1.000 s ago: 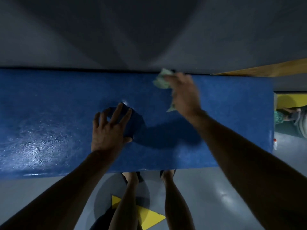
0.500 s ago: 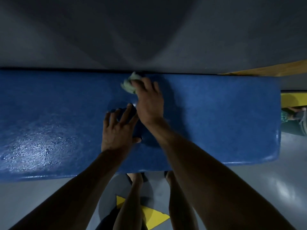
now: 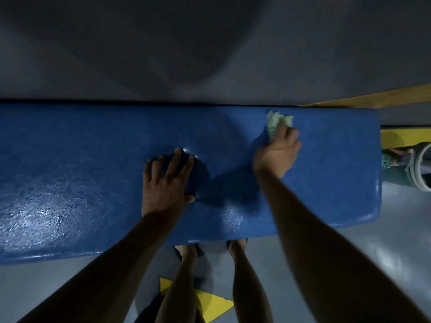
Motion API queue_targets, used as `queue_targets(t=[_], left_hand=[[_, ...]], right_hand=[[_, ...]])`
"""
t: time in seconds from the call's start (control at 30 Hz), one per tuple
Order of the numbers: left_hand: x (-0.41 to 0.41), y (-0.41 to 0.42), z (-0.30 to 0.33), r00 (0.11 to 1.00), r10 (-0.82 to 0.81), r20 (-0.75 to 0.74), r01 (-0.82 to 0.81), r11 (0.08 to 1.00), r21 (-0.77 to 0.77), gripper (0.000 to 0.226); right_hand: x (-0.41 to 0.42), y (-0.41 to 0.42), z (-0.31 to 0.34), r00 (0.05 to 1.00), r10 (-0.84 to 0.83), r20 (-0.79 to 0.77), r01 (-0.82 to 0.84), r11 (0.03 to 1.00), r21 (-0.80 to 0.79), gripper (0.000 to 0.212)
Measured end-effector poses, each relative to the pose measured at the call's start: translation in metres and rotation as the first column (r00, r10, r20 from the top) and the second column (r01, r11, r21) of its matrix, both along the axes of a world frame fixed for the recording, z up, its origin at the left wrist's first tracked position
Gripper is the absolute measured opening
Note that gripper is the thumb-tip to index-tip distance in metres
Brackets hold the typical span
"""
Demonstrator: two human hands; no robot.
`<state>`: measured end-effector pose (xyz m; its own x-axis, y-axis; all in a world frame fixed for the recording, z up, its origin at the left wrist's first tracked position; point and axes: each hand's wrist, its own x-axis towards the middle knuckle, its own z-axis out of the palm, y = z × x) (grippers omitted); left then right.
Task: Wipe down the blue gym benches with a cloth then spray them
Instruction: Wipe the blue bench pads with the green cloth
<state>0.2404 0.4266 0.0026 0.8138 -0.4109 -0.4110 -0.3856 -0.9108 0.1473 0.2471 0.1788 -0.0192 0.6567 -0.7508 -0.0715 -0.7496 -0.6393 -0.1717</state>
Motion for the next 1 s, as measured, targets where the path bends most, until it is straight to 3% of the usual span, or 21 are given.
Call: queue_targets(t=[0.1, 0.17, 0.27, 0.3, 0.33, 0.4, 0.47, 0.57, 0.63, 0.73, 0.83, 0.93, 0.97, 1.0], left_hand=[[0.002, 0.001, 0.001, 1.000, -0.017, -0.007, 0.017, 1.000, 0.009, 0.105], [0.001, 0.002, 0.002, 1.000, -0.014, -0.016, 0.014, 1.000, 0.005, 0.103], [0.001, 0.001, 0.002, 1.000, -0.009, 0.003, 0.009, 1.000, -0.006, 0.103], [0.001, 0.002, 0.001, 1.000, -0.009, 0.009, 0.009, 1.000, -0.006, 0.104], [0.001, 0.002, 0.000, 1.000, -0.008, 0.013, 0.008, 1.000, -0.007, 0.104], [0.001, 0.002, -0.001, 1.000, -0.010, 0.013, 0.010, 1.000, -0.012, 0.104], [0.000, 0.003, -0.002, 1.000, -0.009, 0.018, 0.010, 1.000, -0.026, 0.103], [0.000, 0.004, -0.002, 1.000, -0.003, 0.014, 0.004, 1.000, -0.027, 0.102], [-0.002, 0.004, -0.003, 1.000, -0.005, 0.012, 0.005, 1.000, -0.007, 0.102], [-0.002, 0.003, -0.001, 1.000, -0.008, 0.021, 0.009, 1.000, -0.010, 0.104], [-0.002, 0.002, 0.003, 1.000, -0.019, 0.005, 0.019, 1.000, 0.008, 0.098], [-0.003, 0.000, 0.003, 0.999, -0.008, 0.031, 0.008, 1.000, 0.001, 0.098], [-0.003, 0.001, 0.002, 0.999, -0.005, 0.038, 0.005, 1.000, -0.001, 0.100], [-0.003, 0.001, 0.001, 0.999, -0.008, 0.040, 0.008, 1.000, -0.003, 0.101]], right_hand=[[0.005, 0.085, -0.002, 0.957, 0.284, 0.051, -0.287, 0.956, 0.066, 0.075], [-0.002, 0.114, 0.004, 0.831, 0.554, 0.057, -0.556, 0.820, 0.136, 0.066], [-0.011, 0.075, 0.012, 0.586, 0.809, 0.034, -0.807, 0.580, 0.114, 0.057], [-0.015, 0.050, 0.012, 0.557, 0.831, 0.005, -0.829, 0.555, 0.075, 0.056], [-0.020, 0.023, 0.011, 0.585, 0.810, -0.024, -0.809, 0.586, 0.048, 0.060], [-0.034, -0.031, 0.010, 0.744, 0.664, -0.072, -0.665, 0.747, 0.020, 0.074], [-0.048, -0.066, 0.011, 0.897, 0.441, -0.029, -0.441, 0.897, 0.018, 0.073], [-0.049, -0.056, 0.005, 0.988, 0.136, 0.077, -0.141, 0.988, 0.067, 0.067], [-0.041, -0.015, 0.001, 0.992, 0.048, 0.120, -0.058, 0.995, 0.077, 0.066], [-0.036, 0.065, -0.004, 0.967, 0.198, 0.159, -0.218, 0.968, 0.122, 0.071], [-0.044, 0.115, -0.002, 0.828, 0.544, 0.137, -0.560, 0.816, 0.146, 0.060], [-0.049, 0.077, 0.001, 0.613, 0.782, 0.111, -0.790, 0.609, 0.071, 0.055], [-0.052, 0.052, 0.000, 0.582, 0.809, 0.084, -0.813, 0.581, 0.036, 0.059], [-0.056, 0.025, 0.000, 0.610, 0.790, 0.060, -0.792, 0.609, 0.028, 0.063]])
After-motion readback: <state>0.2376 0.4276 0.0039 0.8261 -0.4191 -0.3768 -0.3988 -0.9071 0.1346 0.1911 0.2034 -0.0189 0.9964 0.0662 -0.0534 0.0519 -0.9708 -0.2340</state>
